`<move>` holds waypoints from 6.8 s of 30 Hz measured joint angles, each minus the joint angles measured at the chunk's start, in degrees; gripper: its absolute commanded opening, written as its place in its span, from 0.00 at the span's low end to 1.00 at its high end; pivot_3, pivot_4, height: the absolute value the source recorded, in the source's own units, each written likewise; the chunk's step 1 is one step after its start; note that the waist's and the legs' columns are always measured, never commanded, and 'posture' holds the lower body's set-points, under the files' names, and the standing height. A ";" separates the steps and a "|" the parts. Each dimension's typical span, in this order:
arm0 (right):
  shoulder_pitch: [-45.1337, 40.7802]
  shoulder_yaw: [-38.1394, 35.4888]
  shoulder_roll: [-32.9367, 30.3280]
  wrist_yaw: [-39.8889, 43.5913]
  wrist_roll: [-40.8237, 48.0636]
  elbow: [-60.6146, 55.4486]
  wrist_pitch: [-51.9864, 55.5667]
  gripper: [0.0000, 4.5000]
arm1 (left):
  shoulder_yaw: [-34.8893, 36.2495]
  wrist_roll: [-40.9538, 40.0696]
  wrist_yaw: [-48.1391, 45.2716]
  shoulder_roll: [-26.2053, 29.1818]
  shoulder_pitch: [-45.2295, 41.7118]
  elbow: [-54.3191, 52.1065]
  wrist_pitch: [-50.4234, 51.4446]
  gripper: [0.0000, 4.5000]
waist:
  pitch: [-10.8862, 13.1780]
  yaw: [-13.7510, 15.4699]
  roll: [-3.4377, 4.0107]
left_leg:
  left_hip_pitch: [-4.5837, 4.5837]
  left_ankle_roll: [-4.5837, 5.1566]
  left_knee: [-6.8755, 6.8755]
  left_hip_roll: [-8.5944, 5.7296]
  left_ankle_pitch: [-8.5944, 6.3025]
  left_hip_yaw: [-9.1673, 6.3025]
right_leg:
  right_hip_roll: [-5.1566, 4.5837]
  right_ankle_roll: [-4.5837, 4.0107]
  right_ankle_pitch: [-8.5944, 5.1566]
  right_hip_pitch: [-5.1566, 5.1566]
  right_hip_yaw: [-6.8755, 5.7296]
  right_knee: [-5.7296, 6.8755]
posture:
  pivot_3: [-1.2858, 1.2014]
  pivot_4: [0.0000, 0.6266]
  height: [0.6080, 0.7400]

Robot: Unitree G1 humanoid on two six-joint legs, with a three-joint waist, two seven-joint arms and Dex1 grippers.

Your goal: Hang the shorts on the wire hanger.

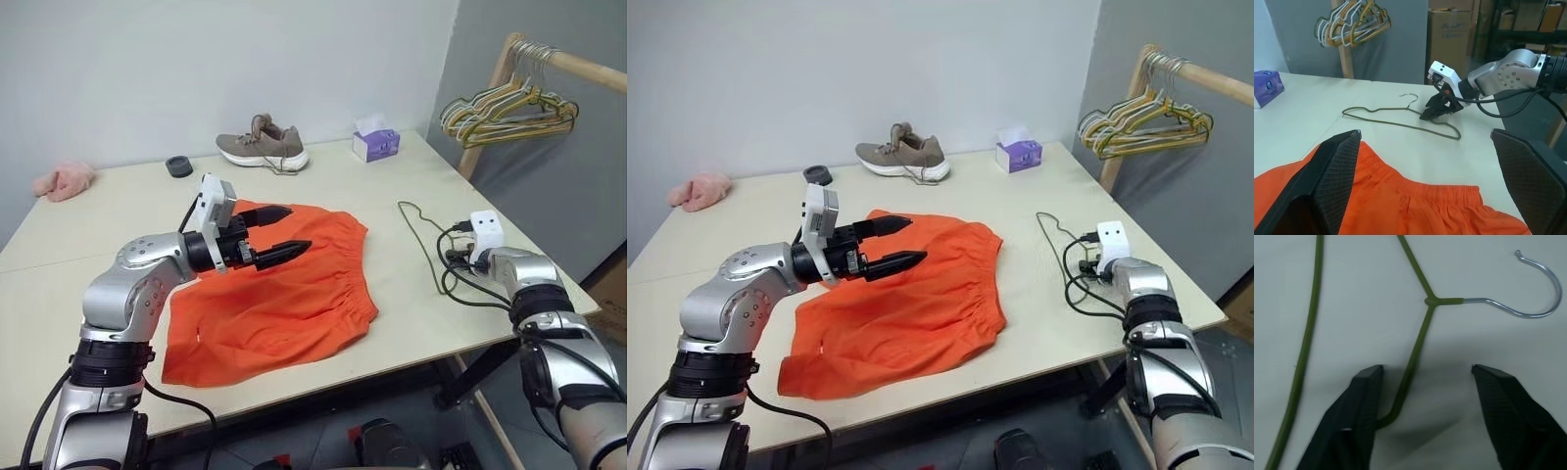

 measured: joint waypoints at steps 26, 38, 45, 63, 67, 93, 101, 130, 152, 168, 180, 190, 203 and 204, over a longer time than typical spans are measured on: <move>9.22 9.74 -6.40 8.99 -6.85 -28.70 -24.99 0.01 | 4.98 7.98 8.19 0.44 -4.04 16.28 -6.59 1.00 | -0.35 0.41 0.06 | -0.96 0.14 0.08 -0.02 0.06 -0.11 | -0.08 0.19 0.19 -0.95 0.00 -0.02 | 0.40 0.00 1.00; 12.84 20.97 -8.83 22.93 -10.17 -48.19 -43.90 0.01 | 2.18 3.30 -9.44 9.24 -6.04 17.87 4.00 1.00 | -0.31 -0.36 0.11 | -0.88 0.16 0.07 -0.07 0.07 -0.56 | -0.06 0.22 0.21 -0.93 -0.07 0.07 | 0.40 0.00 1.00; 9.40 21.51 -7.02 26.40 -9.41 -49.51 -47.14 0.01 | -4.00 8.81 -14.14 9.24 -6.05 19.29 -0.09 1.00 | -0.31 -0.25 0.12 | -0.88 0.20 0.08 -0.02 0.10 -0.71 | -0.07 0.20 0.22 -0.92 -0.10 0.07 | 0.40 0.00 1.00; 9.97 21.50 -5.35 29.71 -7.17 -55.23 -44.36 0.00 | -8.98 14.52 -18.74 5.74 -6.34 22.65 -5.56 0.30 | -0.31 -0.32 0.12 | -0.89 0.21 0.09 -0.01 0.10 -0.79 | -0.14 0.20 0.22 -0.93 -0.10 0.10 | 0.39 0.00 1.00; 10.26 21.50 -5.19 29.86 -7.17 -55.68 -43.40 0.00 | -8.98 15.06 -18.77 5.15 -6.51 23.19 -6.17 0.02 | -0.31 -0.42 0.12 | -0.88 0.21 0.09 -0.01 0.10 -0.79 | -0.13 0.20 0.22 -0.93 -0.10 0.10 | 0.39 0.00 1.00; 16.05 18.30 -14.12 36.69 6.00 -69.14 -2.62 0.93 | -9.09 19.35 -18.46 7.13 -4.16 14.90 -10.21 0.00 | -0.33 -0.59 0.14 | -0.88 0.23 0.12 0.00 0.10 -0.84 | -0.15 0.20 0.22 -0.93 -0.13 0.14 | 0.39 0.00 1.00; 10.23 28.08 -13.51 42.55 2.57 -59.20 -2.56 0.90 | -9.22 19.35 -18.74 7.64 -3.13 11.73 -9.97 0.00 | -0.33 -0.57 0.14 | -0.91 0.26 0.12 0.00 0.12 -0.83 | -0.16 0.21 0.22 -0.93 -0.13 0.11 | 0.39 0.00 1.00; 11.22 30.15 -13.55 46.96 -0.51 -54.44 -1.49 0.00 | -3.14 12.74 -13.11 6.27 -1.34 10.11 -4.71 0.70 | -0.34 -0.46 0.14 | -0.92 0.26 0.16 0.01 0.13 -0.92 | -0.17 0.21 0.23 -0.91 -0.19 0.13 | 0.39 0.00 1.00; 33.45 6.16 -18.67 33.82 11.29 -64.01 28.07 0.00 | 8.94 10.42 -4.92 7.27 15.53 12.57 -11.31 0.77 | -0.45 -0.20 0.20 | -0.91 0.32 0.20 0.01 0.16 -0.83 | -0.18 0.19 0.31 -0.89 -0.16 0.15 | 0.38 0.00 1.00; 28.07 8.20 -11.70 25.51 17.26 -60.96 37.91 0.00 | 1.21 10.39 -11.08 8.66 18.23 3.80 -10.78 0.77 | -0.55 -0.68 0.32 | -0.87 0.34 0.18 0.00 0.17 -0.60 | -0.10 0.18 0.34 -0.91 -0.06 0.13 | 0.39 0.00 1.00; 23.49 11.70 -18.73 30.97 24.16 -61.23 41.57 0.00 | -0.18 10.51 -10.33 8.61 18.65 1.40 -10.22 0.77 | -0.53 0.09 0.35 | -0.92 0.35 0.17 0.00 0.16 -0.57 | -0.11 0.18 0.33 -0.94 -0.06 0.08 | 0.39 0.00 1.00; 16.25 18.77 -14.87 29.92 23.87 -51.99 41.68 0.00 | -1.60 10.89 -9.83 7.97 17.06 1.07 -10.24 0.77 | -0.52 0.02 0.36 | -0.91 0.35 0.17 -0.01 0.16 -0.55 | -0.07 0.19 0.33 -0.95 -0.02 0.10 | 0.41 0.00 1.00; 6.66 19.42 -6.82 32.09 23.51 -32.21 39.45 0.00 | -2.76 11.80 -9.74 6.43 15.02 1.29 -11.35 0.77 | -0.52 1.04 0.38 | -0.92 0.35 0.16 -0.03 0.17 -0.60 | -0.06 0.18 0.34 -0.94 -0.08 0.09 | 0.41 0.00 1.00; 6.14 18.67 -4.73 30.72 23.14 -30.00 38.91 0.00 | -2.77 11.86 -9.72 6.39 14.84 1.63 -11.38 0.77 | -0.53 0.89 0.38 | -0.91 0.35 0.16 -0.04 0.17 -0.58 | -0.04 0.17 0.34 -0.95 -0.06 0.10 | 0.41 0.00 1.00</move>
